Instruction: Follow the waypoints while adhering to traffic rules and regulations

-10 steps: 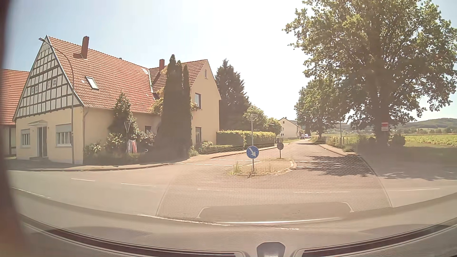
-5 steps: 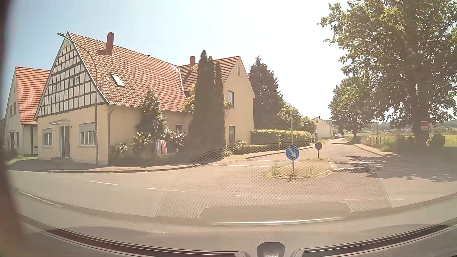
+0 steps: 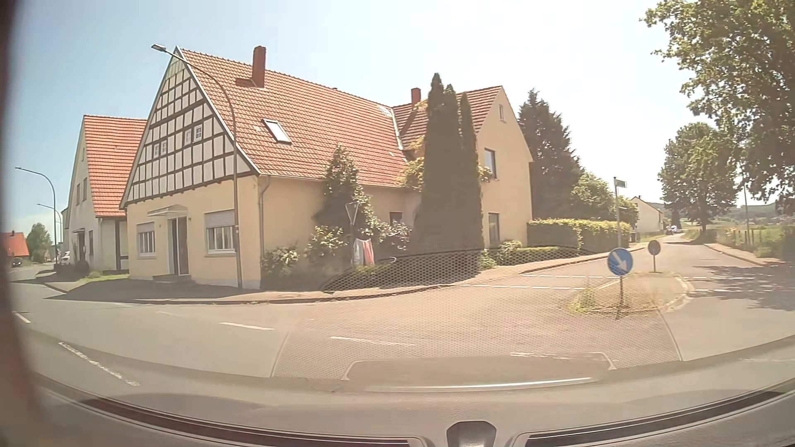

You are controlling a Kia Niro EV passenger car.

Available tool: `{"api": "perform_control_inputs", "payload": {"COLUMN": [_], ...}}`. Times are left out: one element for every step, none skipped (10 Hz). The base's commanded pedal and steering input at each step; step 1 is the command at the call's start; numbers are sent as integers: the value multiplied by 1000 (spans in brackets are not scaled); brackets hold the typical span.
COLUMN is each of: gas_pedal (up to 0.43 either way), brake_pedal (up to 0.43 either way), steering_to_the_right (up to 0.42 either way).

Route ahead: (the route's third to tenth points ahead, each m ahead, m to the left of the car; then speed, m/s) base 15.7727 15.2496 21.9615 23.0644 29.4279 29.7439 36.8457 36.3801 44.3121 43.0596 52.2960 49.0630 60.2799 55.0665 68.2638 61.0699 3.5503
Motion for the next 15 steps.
{"api": "perform_control_inputs", "payload": {"gas_pedal": [311, 311, 311, 311, 311, 311, 311, 311, 311, 311, 311, 311, 311, 311, 311], "brake_pedal": [6, 6, 6, 6, 6, 6, 6, 6, 6, 6, 6, 6, 6, 6, 6], "steering_to_the_right": [-511, -515, -516, -516, -516, -517, -514, -507, -496, -485, -467, -435, -400, -357, -309]}}
